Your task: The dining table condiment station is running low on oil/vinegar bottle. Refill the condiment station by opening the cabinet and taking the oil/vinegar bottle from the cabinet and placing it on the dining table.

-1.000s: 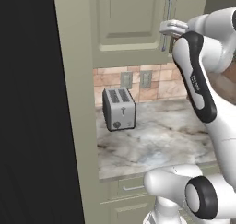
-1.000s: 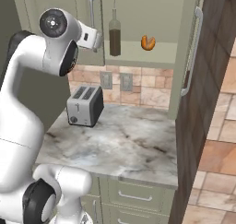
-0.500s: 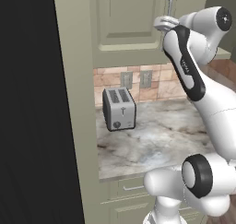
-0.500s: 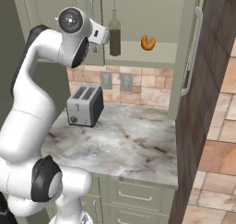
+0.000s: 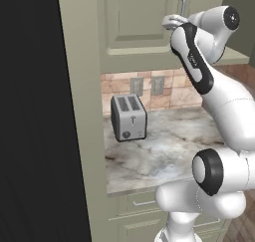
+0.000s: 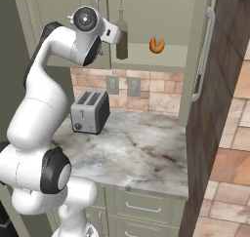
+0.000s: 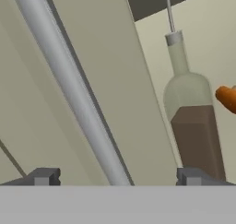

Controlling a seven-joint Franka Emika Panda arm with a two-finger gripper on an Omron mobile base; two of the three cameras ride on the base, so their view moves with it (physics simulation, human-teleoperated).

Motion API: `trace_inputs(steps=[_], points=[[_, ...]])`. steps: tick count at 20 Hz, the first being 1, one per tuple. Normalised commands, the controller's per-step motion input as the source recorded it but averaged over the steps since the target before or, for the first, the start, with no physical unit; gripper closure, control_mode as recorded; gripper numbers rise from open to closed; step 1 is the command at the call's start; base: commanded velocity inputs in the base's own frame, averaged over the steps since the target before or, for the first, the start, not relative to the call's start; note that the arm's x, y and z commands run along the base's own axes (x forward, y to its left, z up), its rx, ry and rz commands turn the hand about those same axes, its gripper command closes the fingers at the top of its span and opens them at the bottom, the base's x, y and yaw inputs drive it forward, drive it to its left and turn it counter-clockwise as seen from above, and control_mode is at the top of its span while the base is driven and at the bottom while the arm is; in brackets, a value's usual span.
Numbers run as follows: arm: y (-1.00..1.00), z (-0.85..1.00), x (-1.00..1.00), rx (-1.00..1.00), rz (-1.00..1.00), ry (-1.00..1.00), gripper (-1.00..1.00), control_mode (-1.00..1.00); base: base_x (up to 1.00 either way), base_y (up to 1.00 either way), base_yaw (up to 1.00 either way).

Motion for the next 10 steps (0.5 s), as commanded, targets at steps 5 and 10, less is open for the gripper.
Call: trace_inputs(steps=[5, 10], points=[[0.0, -0.07, 0.58, 0.0, 0.0, 0.0, -1.0, -1.0, 0.0, 0.0, 0.0], [0.0, -0.16, 0.46, 0.0, 0.0, -0.02, 1.0, -1.0, 0.0, 0.0, 0.0]])
